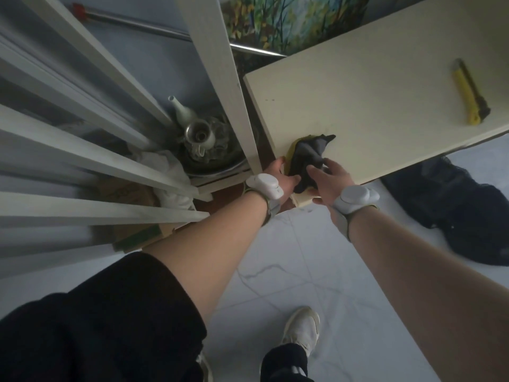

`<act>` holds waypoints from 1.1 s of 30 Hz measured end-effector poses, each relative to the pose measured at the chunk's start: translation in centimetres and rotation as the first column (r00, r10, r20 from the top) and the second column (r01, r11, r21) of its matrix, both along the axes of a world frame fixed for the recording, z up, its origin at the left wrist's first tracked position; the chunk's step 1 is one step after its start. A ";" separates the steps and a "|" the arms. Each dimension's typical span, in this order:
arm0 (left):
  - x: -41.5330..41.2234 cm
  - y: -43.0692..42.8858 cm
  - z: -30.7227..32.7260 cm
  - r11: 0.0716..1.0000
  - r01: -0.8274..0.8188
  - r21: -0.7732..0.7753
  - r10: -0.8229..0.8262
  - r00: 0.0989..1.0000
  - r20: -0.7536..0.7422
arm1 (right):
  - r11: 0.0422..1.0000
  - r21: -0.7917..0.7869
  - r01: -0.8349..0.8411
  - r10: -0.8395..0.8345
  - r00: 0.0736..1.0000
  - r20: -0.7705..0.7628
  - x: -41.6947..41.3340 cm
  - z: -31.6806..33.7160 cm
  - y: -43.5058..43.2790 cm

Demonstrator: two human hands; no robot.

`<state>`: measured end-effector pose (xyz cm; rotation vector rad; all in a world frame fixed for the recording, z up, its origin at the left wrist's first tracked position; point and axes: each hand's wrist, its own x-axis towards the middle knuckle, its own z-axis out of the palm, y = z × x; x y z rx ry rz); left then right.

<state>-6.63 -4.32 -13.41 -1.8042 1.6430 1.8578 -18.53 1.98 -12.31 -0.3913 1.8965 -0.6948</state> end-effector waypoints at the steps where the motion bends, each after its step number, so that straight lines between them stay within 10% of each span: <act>1: 0.1 -0.1 -0.1 1.000 -0.001 0.027 0.001 1.000 -0.011 | 1.000 0.010 -0.028 0.029 0.999 -0.020 0.0 0.0 -0.1; 15: 2.0 2.1 2.2 0.939 -0.302 0.164 0.322 0.940 -0.115 | 0.984 0.003 0.176 -0.176 0.984 0.026 2.6 1.2 1.5; 33: 14.0 3.4 13.5 0.995 0.026 -0.096 -0.042 0.986 -0.159 | 0.979 -0.102 0.177 -0.178 0.984 0.007 12.6 11.5 3.4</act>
